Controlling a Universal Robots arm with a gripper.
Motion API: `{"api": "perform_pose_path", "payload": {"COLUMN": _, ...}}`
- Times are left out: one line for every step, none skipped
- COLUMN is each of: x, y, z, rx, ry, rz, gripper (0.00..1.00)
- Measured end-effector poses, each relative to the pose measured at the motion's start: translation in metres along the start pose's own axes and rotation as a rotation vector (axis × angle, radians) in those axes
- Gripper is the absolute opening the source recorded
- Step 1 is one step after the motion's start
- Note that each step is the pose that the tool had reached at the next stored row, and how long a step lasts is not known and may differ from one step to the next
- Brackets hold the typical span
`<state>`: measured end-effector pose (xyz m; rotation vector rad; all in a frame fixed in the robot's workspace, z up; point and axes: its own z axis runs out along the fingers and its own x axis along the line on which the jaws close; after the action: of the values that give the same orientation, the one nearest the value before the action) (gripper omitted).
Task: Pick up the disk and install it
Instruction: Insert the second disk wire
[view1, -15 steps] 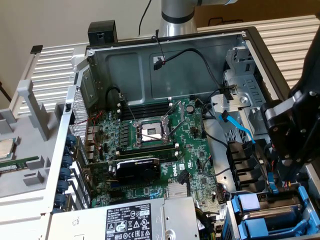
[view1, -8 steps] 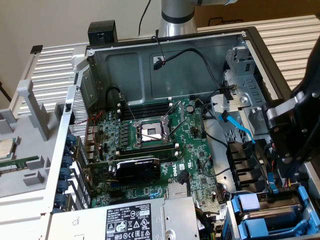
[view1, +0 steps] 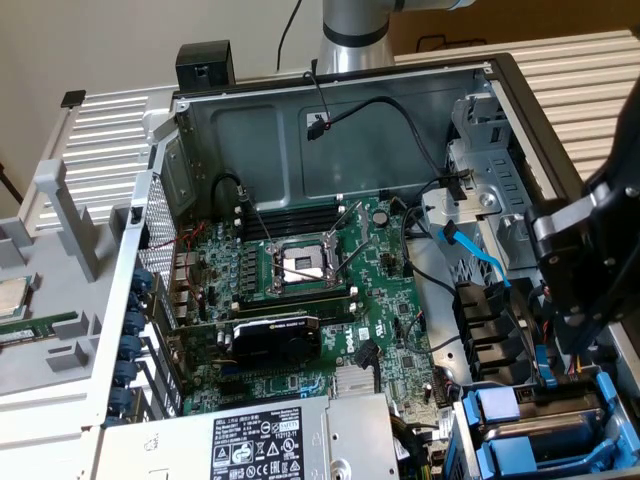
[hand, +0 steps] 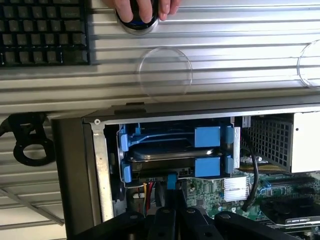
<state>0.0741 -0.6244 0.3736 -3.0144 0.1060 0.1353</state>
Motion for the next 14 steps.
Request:
{"api": "perform_pose_path", "payload": {"x": 0.0, "y": 0.0001, "z": -0.0001, "rx": 0.0001, "ry": 0.0, "rz": 0.0, "gripper": 0.11}}
{"api": "perform_pose_path", "payload": {"x": -0.0001, "y": 0.0002, "z": 0.0002, "rx": 0.0004, "ry": 0.0, "rz": 0.0, "gripper": 0.11}}
{"api": "perform_pose_path", "payload": {"x": -0.0004, "y": 0.0004, "z": 0.0006, "rx": 0.0007, "ry": 0.0001, "rz": 0.0, "gripper": 0.11}}
{"api": "perform_pose_path", "payload": {"x": -0.0006, "y": 0.0006, "z": 0.0012, "rx": 0.0011, "ry": 0.0003, "rz": 0.0, "gripper": 0.11}}
{"api": "perform_pose_path", "payload": {"x": -0.0007, "y": 0.0008, "z": 0.002, "rx": 0.0016, "ry": 0.0004, "rz": 0.0, "gripper": 0.11}}
{"api": "perform_pose_path", "payload": {"x": -0.0007, "y": 0.0009, "z": 0.0026, "rx": 0.002, "ry": 0.0004, "rz": 0.0, "gripper": 0.11}}
{"api": "perform_pose_path", "payload": {"x": -0.0007, "y": 0.0009, "z": 0.0031, "rx": 0.0027, "ry": 0.0004, "rz": 0.0, "gripper": 0.11}}
{"api": "perform_pose_path", "payload": {"x": -0.0007, "y": 0.0011, "z": 0.0034, "rx": 0.0037, "ry": 0.0004, "rz": 0.0, "gripper": 0.11}}
{"api": "perform_pose_path", "payload": {"x": -0.0007, "y": 0.0014, "z": 0.0037, "rx": 0.0049, "ry": 0.0003, "rz": -0.001, "gripper": 0.11}}
{"api": "perform_pose_path", "payload": {"x": -0.0007, "y": 0.0018, "z": 0.0039, "rx": 0.006, "ry": 0.0002, "rz": -0.001, "gripper": 0.11}}
{"api": "perform_pose_path", "payload": {"x": -0.0007, "y": 0.0024, "z": 0.0041, "rx": 0.007, "ry": 0.0001, "rz": -0.001, "gripper": 0.11}}
{"api": "perform_pose_path", "payload": {"x": -0.0006, "y": 0.0031, "z": 0.0041, "rx": 0.0073, "ry": 0.0, "rz": -0.001, "gripper": 0.11}}
{"api": "perform_pose_path", "payload": {"x": -0.0005, "y": 0.004, "z": 0.0041, "rx": 0.0076, "ry": 0.0, "rz": -0.001, "gripper": 0.11}}
{"api": "perform_pose_path", "payload": {"x": -0.0004, "y": 0.0048, "z": 0.0042, "rx": 0.0083, "ry": 0.0, "rz": -0.001, "gripper": 0.11}}
